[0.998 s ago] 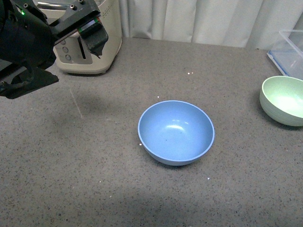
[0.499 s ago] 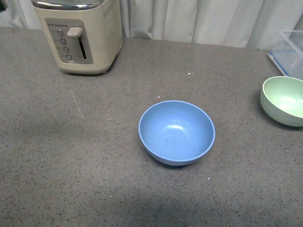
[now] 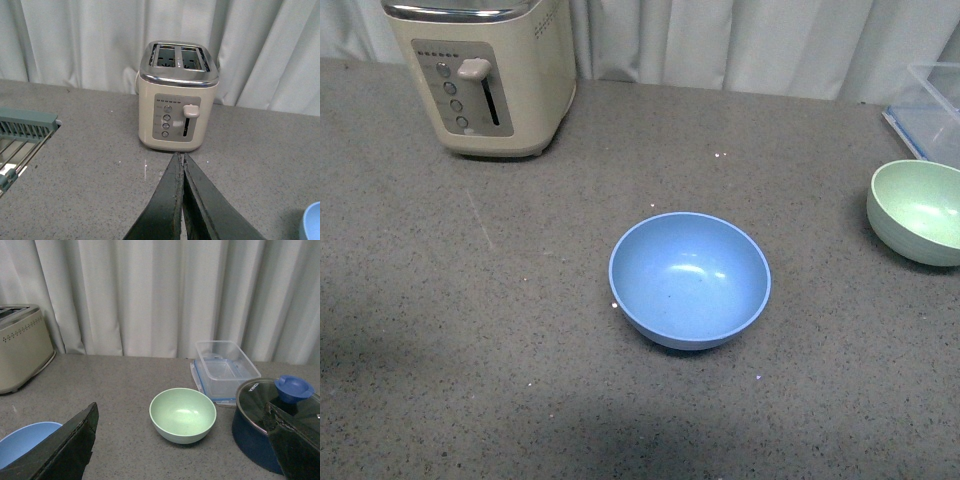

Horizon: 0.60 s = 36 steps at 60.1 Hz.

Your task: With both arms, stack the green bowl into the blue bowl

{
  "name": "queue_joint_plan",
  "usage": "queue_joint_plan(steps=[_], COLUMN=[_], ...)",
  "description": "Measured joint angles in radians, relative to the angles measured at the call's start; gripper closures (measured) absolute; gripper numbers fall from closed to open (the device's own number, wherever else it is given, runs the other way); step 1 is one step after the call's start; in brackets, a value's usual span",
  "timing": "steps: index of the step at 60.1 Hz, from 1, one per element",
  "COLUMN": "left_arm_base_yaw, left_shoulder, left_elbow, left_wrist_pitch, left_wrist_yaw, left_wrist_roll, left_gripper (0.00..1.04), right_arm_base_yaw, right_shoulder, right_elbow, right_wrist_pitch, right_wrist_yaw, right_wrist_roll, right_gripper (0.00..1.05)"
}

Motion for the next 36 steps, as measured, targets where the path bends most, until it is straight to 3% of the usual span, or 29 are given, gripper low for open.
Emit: queue_joint_plan(steps=[5, 36], left_arm_base_yaw=[0.048, 0.077], left_shoulder=[-0.064, -0.473], left_elbow=[-0.020, -0.076], left_wrist_pitch=[-0.043, -0.378], left_wrist_yaw=[0.071, 0.076], left_wrist_roll=[0.003, 0.003], left_gripper=[1.01, 1.01], right_arm_base_yaw=[0.000, 0.000], right_shoulder=[0.000, 0.000], right_elbow=[0.000, 0.000], right_wrist_pitch=[0.000, 0.000], right_wrist_yaw=[0.000, 0.000], right_wrist_roll=[0.000, 0.000], right_gripper=[0.09, 0.09])
